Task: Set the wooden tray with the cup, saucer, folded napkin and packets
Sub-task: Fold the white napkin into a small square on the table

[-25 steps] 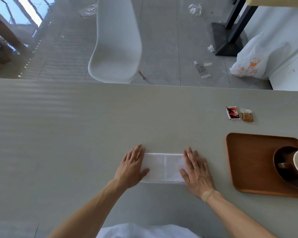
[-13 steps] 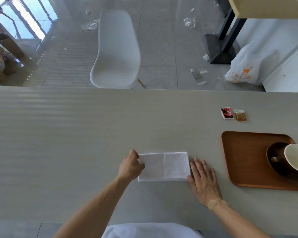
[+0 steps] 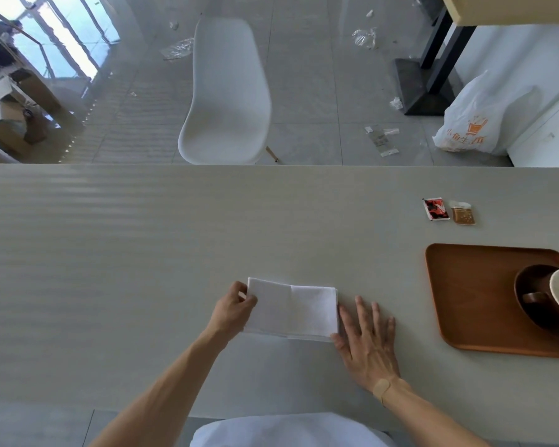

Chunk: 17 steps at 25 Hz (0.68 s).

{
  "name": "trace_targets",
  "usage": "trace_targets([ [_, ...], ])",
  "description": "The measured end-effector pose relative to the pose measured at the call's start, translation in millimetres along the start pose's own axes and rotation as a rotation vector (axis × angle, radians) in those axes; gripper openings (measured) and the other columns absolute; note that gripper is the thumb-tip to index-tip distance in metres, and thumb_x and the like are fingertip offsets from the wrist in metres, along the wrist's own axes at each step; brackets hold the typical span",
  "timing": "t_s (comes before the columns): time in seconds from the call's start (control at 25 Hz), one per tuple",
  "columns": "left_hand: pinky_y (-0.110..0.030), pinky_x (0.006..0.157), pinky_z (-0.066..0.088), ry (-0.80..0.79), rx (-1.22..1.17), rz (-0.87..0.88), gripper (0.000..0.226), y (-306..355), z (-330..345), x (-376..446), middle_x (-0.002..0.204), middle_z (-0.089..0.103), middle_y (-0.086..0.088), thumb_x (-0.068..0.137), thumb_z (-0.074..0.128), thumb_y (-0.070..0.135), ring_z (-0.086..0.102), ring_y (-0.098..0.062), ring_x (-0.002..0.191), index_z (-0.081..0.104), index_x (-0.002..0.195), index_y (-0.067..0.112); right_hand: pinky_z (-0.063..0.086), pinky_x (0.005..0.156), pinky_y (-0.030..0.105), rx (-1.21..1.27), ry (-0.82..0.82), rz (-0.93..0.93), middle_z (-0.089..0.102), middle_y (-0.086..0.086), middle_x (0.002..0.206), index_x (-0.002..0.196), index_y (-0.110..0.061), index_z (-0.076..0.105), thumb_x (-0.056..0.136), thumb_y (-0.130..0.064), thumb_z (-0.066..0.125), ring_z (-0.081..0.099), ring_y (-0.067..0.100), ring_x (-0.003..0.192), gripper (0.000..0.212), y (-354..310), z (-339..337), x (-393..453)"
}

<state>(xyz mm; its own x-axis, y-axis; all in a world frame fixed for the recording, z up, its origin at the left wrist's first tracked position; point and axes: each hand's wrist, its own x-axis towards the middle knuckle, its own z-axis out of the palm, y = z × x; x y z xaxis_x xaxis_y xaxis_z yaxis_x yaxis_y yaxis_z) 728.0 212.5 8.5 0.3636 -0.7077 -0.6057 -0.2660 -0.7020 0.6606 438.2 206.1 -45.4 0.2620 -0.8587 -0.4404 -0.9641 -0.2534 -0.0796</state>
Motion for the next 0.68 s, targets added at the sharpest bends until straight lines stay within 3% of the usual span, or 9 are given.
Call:
trace_targets([
  [0.12, -0.03, 0.048, 0.049, 0.058, -0.017, 0.08, 0.005, 5, -20, -2, 0.08, 0.066, -0.01, 0.087, 0.06, 0.021, 0.061, -0.02, 0.064, 0.057, 0.09, 0.021, -0.011, 0.115, 0.061, -0.015, 0.044, -0.056, -0.013, 0.003, 0.163, 0.148, -0.039, -0.016, 0.082, -0.068, -0.014, -0.011, 0.033, 0.149, 0.072, 12, -2, 5],
  [0.28, -0.028, 0.044, 0.05, -0.005, -0.005, 0.154, 0.013, 20, -22, -10, 0.077, 0.065, -0.005, 0.082, 0.066, 0.024, 0.064, -0.018, 0.062, 0.056, 0.09, 0.024, -0.007, 0.113, 0.064, 0.005, 0.108, 0.031, -0.003, 0.004, 0.163, 0.15, -0.035, -0.002, 0.083, -0.071, -0.003, -0.001, 0.032, 0.15, 0.076, 37, -2, 11],
  [0.52, -0.028, 0.042, 0.052, -0.082, 0.105, 0.197, 0.021, 43, 13, -21, 0.082, 0.064, -0.004, 0.078, 0.068, 0.028, 0.064, -0.016, 0.057, 0.051, 0.09, 0.025, -0.006, 0.115, 0.064, 0.061, 0.146, 0.046, -0.003, 0.0, 0.163, 0.152, -0.038, 0.007, 0.087, -0.07, 0.012, -0.004, 0.026, 0.149, 0.073, 39, 9, 12],
  [0.68, -0.04, 0.05, 0.059, -0.108, 0.293, 0.211, 0.028, 54, 41, -24, 0.079, 0.065, 0.005, 0.08, 0.067, 0.033, 0.068, -0.024, 0.063, 0.045, 0.095, 0.025, -0.006, 0.115, 0.063, 0.038, 0.167, 0.056, -0.004, -0.001, 0.163, 0.152, -0.04, 0.003, 0.088, -0.071, 0.014, -0.008, 0.024, 0.149, 0.072, 42, 12, 14],
])
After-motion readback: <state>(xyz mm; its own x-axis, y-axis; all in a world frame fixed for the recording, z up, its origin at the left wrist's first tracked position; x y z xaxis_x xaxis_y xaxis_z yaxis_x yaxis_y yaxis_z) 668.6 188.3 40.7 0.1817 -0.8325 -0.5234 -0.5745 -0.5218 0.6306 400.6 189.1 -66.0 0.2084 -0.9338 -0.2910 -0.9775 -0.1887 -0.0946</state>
